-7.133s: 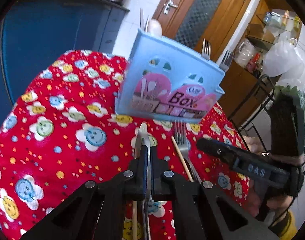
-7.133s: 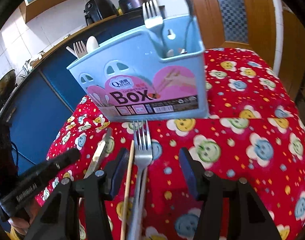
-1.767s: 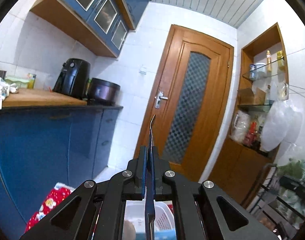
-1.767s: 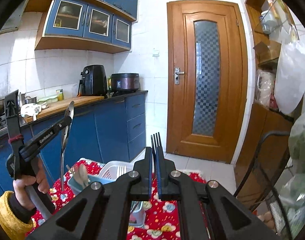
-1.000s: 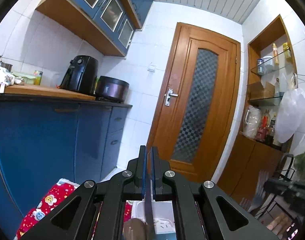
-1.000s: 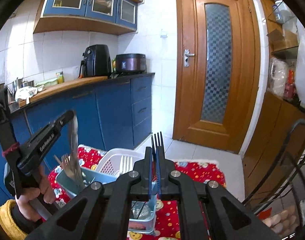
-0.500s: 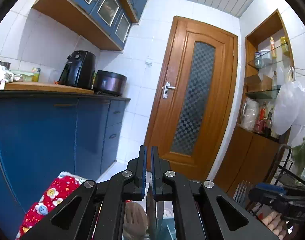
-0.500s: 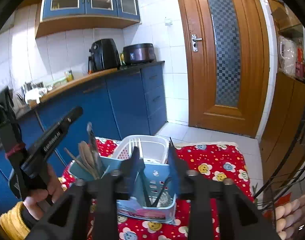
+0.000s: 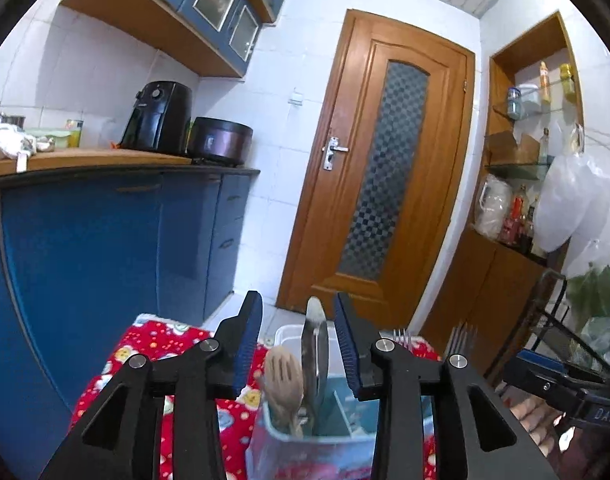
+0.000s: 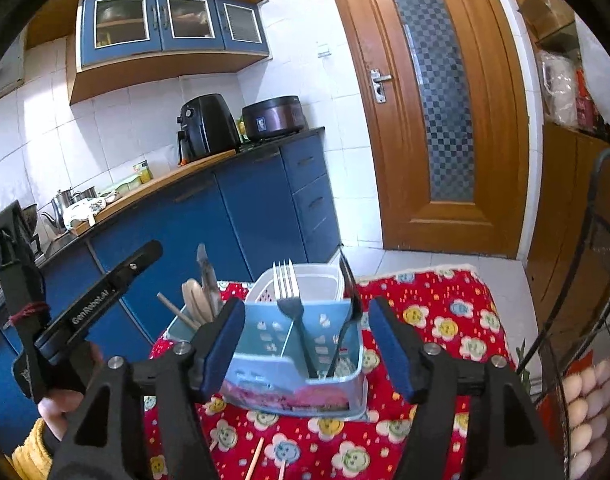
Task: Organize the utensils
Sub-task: 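Lower the fork into the holder and open right while left drops the knife in, then move both open grippers back down toward the wooden chopsticks on the cloth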
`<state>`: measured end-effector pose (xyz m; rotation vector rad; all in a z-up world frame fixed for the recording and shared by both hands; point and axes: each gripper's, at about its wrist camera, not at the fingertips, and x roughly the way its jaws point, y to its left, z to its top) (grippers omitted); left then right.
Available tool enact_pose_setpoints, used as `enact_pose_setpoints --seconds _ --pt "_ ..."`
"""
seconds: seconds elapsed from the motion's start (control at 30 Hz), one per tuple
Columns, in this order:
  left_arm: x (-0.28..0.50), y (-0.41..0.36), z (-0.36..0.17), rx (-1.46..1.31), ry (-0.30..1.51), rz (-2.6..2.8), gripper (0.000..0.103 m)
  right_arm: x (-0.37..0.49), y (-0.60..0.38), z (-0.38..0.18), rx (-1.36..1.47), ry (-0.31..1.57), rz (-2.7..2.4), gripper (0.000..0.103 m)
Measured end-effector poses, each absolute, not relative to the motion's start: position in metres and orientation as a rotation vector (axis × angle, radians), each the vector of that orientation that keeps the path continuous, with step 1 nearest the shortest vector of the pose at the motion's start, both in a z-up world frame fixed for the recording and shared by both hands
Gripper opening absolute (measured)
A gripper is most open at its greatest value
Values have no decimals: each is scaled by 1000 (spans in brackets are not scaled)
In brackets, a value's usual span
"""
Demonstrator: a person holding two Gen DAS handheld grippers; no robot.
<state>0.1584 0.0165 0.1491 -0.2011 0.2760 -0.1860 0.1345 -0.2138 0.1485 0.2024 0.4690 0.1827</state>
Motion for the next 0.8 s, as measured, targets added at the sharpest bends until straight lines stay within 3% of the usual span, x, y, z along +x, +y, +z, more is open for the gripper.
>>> enact_pose_setpoints --seconds 0.8 --pt "80 30 101 -87 535 -193 44 72 -202 70 278 632 121 72"
